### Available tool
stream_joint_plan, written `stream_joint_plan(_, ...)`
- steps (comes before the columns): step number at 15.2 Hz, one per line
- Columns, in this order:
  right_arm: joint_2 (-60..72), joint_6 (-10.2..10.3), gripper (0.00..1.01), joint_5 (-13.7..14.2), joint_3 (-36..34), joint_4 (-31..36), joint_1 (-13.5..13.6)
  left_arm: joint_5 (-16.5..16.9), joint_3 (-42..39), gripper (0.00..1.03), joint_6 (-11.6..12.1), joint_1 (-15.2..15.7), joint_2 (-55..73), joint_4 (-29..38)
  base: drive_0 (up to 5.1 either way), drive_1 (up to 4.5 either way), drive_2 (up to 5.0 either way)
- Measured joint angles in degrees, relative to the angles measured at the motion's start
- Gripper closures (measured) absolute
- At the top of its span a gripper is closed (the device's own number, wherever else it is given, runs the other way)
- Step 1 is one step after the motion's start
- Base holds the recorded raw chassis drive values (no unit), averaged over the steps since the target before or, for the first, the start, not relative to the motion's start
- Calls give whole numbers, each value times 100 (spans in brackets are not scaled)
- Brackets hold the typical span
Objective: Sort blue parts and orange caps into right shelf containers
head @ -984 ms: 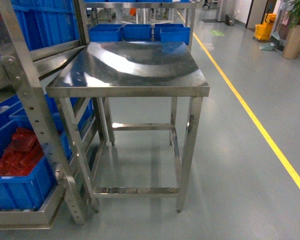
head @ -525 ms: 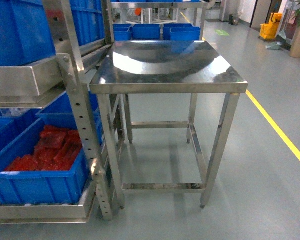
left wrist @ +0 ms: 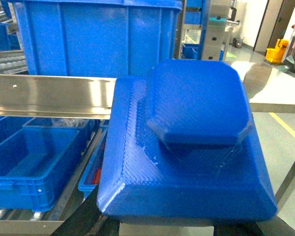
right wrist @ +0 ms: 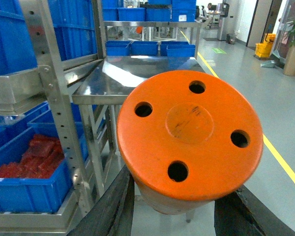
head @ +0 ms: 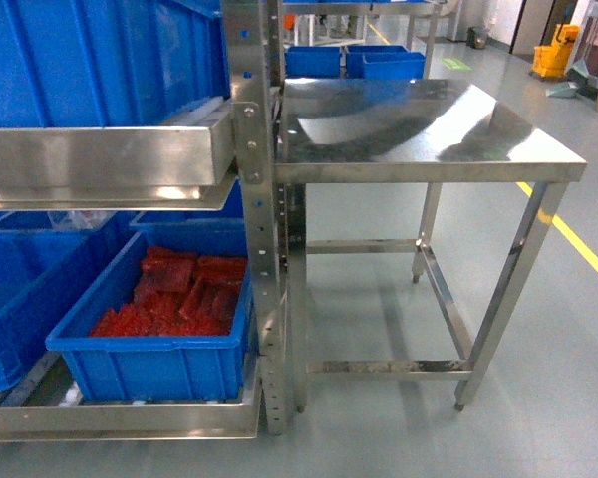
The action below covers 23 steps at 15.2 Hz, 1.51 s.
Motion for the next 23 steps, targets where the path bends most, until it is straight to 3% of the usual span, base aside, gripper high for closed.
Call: stream_joint_plan(23,0,0,62,-4,0,17,0,-2,0,62,0,0,0,-11,-502,233,233)
